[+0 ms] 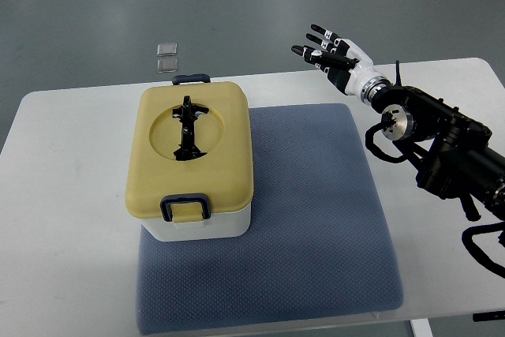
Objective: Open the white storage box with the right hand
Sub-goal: 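Raise the right hand and swing it toward the yellow-lidded box, then move the right hand over the lid and lower it toward the black handle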
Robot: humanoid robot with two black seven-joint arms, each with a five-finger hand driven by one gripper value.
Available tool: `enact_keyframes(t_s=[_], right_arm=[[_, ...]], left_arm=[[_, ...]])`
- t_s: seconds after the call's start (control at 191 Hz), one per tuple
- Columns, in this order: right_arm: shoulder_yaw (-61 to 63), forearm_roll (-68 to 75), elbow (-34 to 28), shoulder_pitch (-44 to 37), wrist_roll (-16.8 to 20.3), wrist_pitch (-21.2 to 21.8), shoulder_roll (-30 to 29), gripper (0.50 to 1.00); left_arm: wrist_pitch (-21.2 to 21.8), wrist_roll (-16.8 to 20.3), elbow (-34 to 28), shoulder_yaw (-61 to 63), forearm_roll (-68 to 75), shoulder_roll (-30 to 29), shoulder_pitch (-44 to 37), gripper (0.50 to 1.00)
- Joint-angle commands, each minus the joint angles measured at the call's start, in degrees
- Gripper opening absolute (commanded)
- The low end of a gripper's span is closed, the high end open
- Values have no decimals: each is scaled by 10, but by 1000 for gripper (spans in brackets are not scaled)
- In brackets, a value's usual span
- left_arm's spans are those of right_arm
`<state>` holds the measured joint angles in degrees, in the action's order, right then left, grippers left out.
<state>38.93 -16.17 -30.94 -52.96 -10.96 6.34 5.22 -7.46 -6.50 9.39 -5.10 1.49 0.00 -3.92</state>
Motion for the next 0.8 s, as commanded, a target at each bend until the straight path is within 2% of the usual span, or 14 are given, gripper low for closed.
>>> enact_keyframes(t_s=[0.0,0.099,0.298,0.503,0.796], right_arm=[[-1,-75,-1,-10,-28,1,3,928],[-1,-143,-4,-18,-50,1,4,928],[-3,-266,-24,-46,-67,14,28,928],[-69,-444,-36,-87,-127,10,47,932],[-148,-469,-36,-171,-130,14,50,932]], left_arm=[[0,0,1,0,0,0,1,1000],[1,0,-2,0,0,0,1,1000],[5,0,-10,3,-1,0,1,1000],[5,0,-9,2,0,0,1,1000],[5,0,-9,2,0,0,1,1000]])
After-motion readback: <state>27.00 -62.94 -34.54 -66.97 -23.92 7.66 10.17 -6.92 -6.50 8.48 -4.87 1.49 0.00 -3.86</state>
